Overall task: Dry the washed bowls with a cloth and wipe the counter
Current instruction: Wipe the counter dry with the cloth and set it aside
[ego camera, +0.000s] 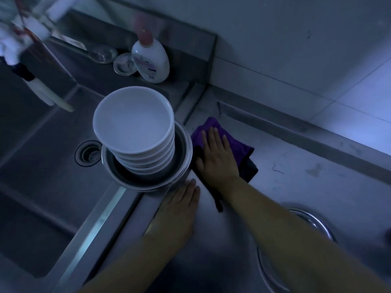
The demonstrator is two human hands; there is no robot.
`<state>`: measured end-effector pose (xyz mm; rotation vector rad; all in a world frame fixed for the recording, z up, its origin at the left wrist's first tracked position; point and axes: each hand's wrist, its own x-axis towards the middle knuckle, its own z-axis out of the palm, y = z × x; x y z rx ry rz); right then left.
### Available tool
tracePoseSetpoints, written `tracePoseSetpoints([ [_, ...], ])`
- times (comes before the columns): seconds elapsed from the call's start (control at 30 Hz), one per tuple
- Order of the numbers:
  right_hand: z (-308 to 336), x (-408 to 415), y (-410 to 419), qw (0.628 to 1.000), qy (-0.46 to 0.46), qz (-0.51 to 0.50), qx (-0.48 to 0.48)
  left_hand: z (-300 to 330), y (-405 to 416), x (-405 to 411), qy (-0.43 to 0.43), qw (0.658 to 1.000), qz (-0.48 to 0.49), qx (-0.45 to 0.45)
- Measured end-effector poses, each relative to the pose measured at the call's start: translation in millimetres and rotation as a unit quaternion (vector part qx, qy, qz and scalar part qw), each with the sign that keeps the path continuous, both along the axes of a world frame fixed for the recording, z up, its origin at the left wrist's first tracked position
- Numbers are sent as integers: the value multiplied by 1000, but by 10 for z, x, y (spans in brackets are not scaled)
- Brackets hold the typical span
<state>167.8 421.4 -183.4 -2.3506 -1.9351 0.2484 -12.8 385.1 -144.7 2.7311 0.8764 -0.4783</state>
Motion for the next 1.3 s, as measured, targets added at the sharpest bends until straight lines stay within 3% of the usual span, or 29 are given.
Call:
tracePoseSetpoints([
  [0.33, -45, 650, 553, 999, -36, -12, 16, 110, 21, 409, 138, 990, -12, -18],
  [0.7, -17, 1081, -434, 996, -48, -80, -1, 355, -106, 596, 199, 980, 8, 6],
  [1.03, 86, 1686, -1465, 974, -67, -213, -25, 397, -201, 681, 226, 974, 10, 30],
  [1.3, 139, 1626, -1844, 915, -31, -392, -91, 330, -172, 595, 174, 984, 39, -28],
])
